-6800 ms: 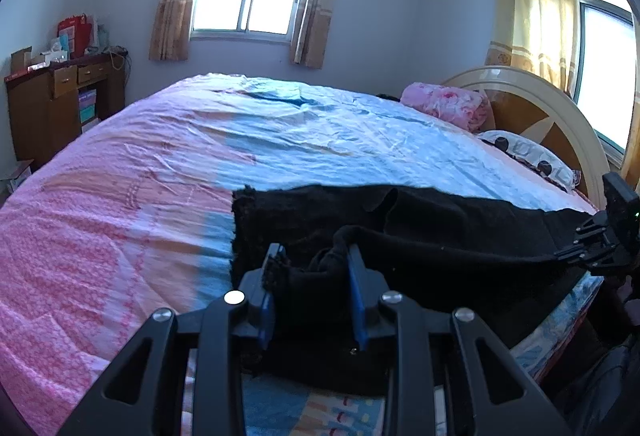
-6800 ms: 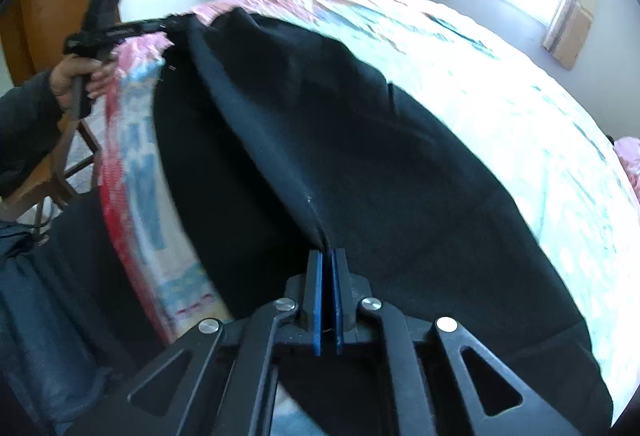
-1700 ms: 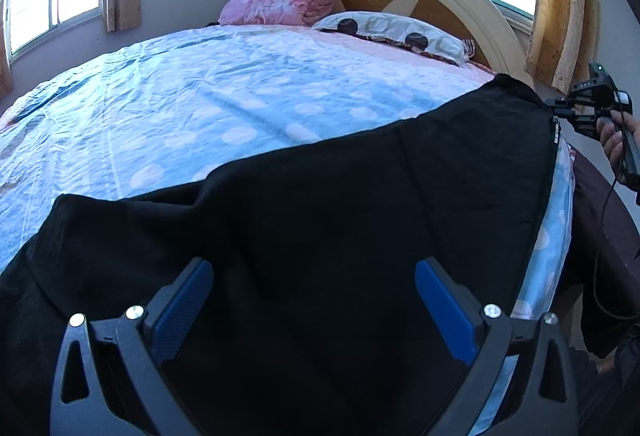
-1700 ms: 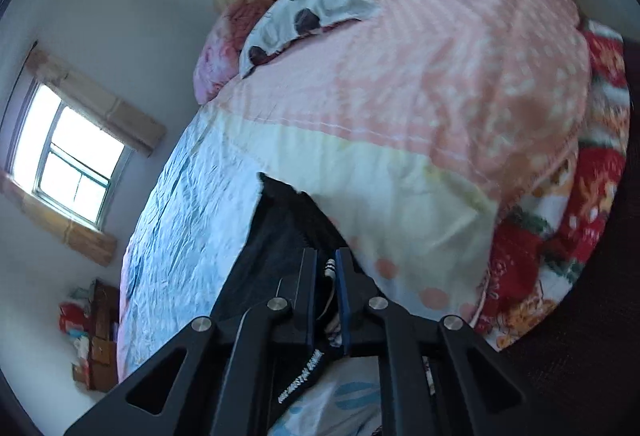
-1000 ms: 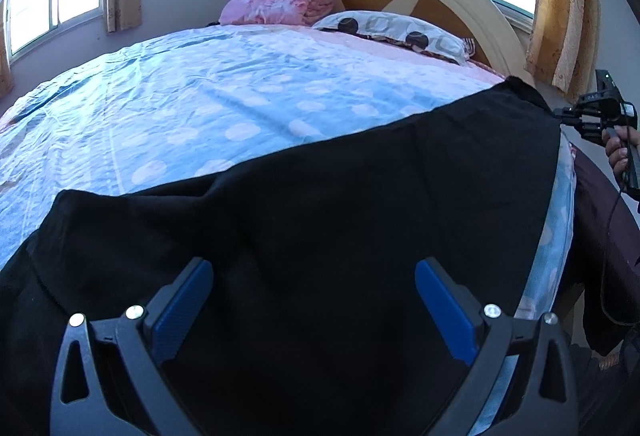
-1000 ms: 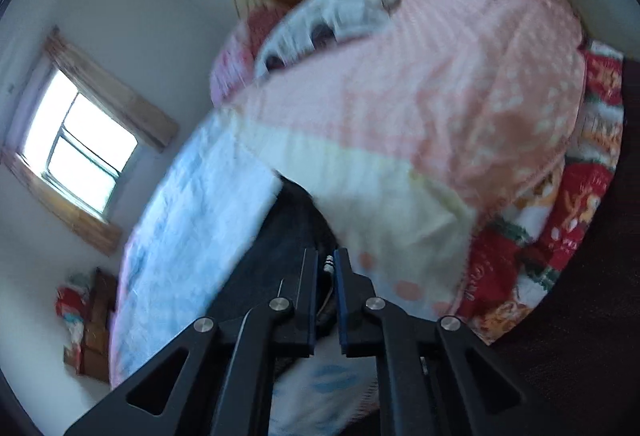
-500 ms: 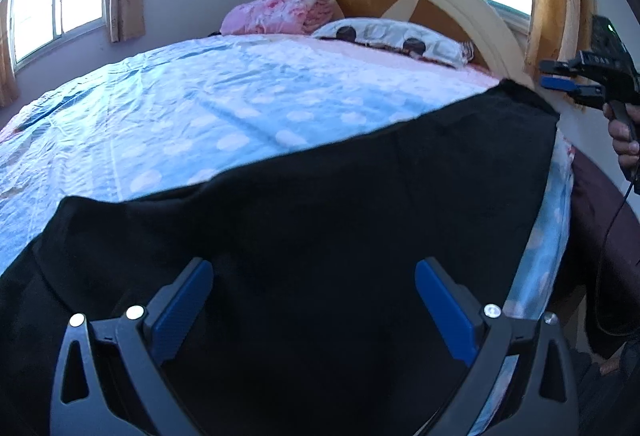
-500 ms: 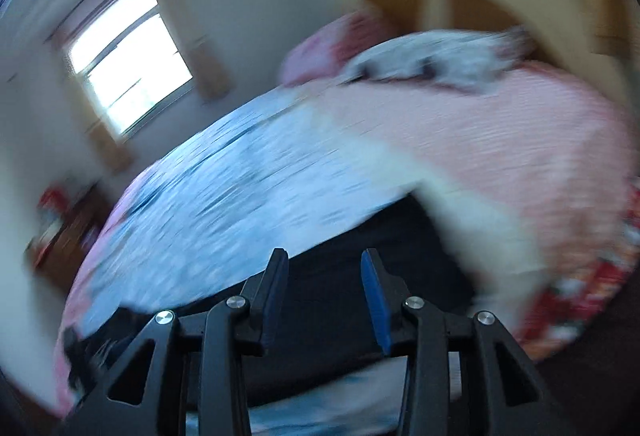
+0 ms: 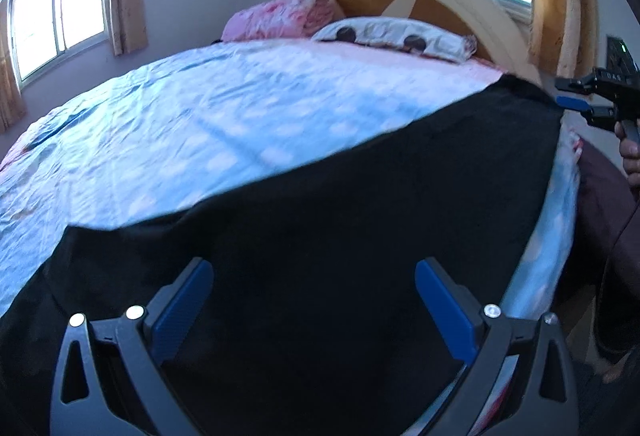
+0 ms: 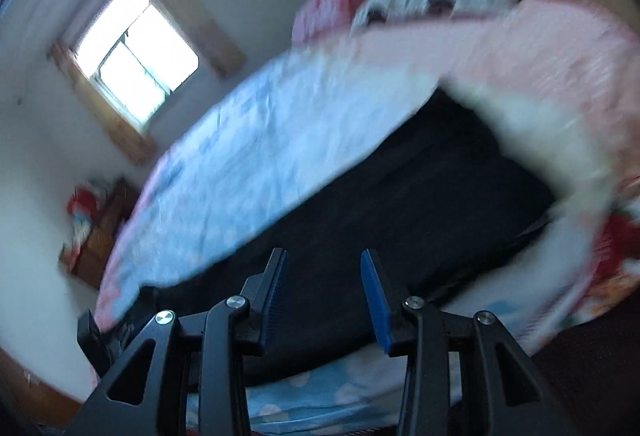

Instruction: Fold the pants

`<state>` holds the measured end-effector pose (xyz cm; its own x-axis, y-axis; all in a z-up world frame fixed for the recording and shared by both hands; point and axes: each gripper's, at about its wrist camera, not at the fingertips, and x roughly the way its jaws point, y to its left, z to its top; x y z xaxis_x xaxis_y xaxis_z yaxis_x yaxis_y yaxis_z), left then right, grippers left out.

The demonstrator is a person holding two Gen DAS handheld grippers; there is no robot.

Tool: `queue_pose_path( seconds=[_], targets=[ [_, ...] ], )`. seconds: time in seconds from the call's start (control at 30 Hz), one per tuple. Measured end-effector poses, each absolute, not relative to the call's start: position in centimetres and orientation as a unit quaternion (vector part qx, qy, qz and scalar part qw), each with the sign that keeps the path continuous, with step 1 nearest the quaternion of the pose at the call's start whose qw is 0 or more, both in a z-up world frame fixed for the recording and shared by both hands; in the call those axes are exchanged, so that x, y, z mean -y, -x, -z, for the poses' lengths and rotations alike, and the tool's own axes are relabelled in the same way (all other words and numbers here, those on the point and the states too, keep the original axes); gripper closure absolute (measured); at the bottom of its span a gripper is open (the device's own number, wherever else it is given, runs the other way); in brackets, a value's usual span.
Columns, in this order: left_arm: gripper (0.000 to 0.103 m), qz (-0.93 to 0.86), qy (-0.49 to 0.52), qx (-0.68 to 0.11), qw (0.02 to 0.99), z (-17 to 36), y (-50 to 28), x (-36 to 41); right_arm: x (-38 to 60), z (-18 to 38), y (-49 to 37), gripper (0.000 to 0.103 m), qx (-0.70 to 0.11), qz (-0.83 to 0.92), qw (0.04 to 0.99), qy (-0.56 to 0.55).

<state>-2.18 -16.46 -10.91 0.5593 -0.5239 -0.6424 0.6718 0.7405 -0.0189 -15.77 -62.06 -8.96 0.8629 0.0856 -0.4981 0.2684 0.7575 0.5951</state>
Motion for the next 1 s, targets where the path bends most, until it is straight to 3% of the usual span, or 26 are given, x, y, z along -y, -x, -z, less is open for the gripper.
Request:
queue_pose_path(
  seconds=[0.07,0.13,0.3,0.77,1.0],
  targets=[
    [0.0,0.351,-0.112,-0.319,0.873,10.6,2.3,17.7,64.5,8.7,18.4,0.053,-0.226,0.099,0.897,-0.366],
    [0.0,0.354,-0.118,-0.318,0.872,10.5,2.2,19.6,66.5,9.4,19.6,0.05,-0.217,0.123,0.886,-0.39],
    [0.0,0.362,-0.134,-0.311,0.869,10.3,2.2,22.9,69.7,11.8,20.4,0.05,-0.205,0.108,0.856,-0.462],
    [0.0,0.346,-0.125,-0.354,0.86,12.6,0.5,25.8,69.4,15.8,18.3,0.05,-0.238,0.071,0.831,-0.498],
    [0.0,0.339,-0.14,-0.351,0.862,12.9,1.2,26.1,69.0,13.2,18.3,0.051,-0.209,0.069,0.857,-0.466]
  ],
)
